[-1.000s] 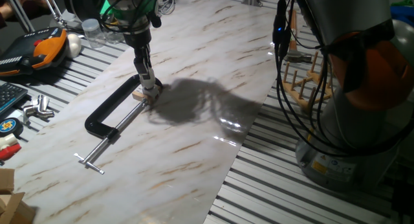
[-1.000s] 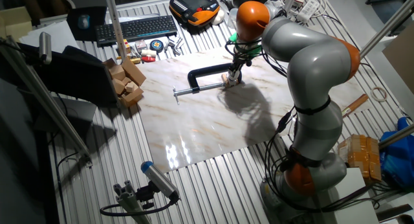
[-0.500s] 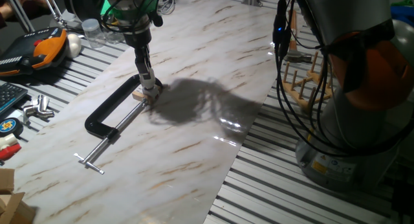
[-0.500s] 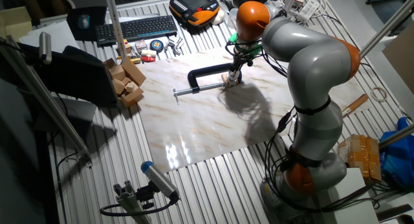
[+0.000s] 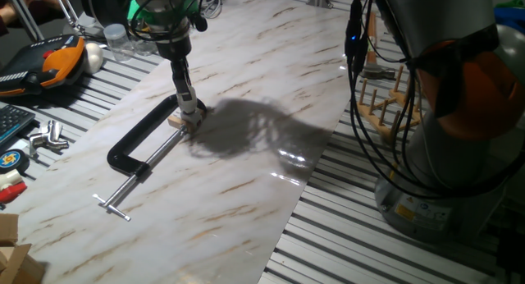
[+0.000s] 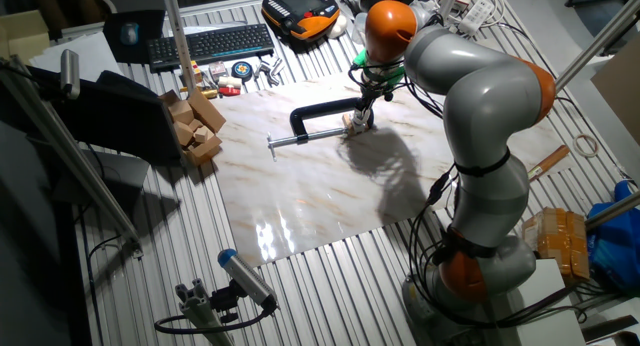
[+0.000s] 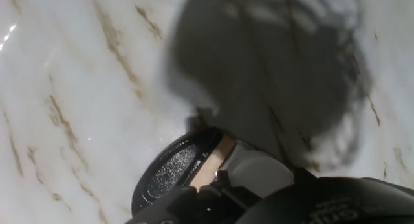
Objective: Take out the light bulb by rotating it
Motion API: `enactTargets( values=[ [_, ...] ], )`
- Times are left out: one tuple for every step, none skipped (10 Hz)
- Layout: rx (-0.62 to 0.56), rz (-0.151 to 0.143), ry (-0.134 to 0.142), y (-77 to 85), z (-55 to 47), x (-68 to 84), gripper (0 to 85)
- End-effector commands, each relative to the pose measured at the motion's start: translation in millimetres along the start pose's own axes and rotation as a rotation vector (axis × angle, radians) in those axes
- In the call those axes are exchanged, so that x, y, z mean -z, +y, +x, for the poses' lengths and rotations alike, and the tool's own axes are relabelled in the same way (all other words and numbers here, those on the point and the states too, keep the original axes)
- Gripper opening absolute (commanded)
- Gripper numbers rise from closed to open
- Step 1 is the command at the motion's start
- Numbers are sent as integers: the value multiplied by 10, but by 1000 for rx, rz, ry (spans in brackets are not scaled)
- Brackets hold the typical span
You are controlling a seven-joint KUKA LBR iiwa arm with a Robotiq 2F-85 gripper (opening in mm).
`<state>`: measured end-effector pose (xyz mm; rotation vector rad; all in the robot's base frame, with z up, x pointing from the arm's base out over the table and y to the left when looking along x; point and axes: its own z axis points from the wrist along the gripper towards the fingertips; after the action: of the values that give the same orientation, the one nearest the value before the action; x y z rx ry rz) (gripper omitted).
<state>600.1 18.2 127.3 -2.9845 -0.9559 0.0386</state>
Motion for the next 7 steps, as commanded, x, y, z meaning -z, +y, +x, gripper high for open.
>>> enactTargets(
  values=[
    [11, 1, 1, 1, 0, 0, 170],
    [23, 1, 2, 0, 0, 0, 170],
    [39, 1, 5, 0, 0, 0, 170],
    [56, 1, 5, 0, 0, 0, 170],
    [73, -1, 7, -1, -1, 0, 0],
    [88, -4, 11, -1, -1, 1, 0],
    [103, -10, 16, -2, -3, 3, 0]
  ],
)
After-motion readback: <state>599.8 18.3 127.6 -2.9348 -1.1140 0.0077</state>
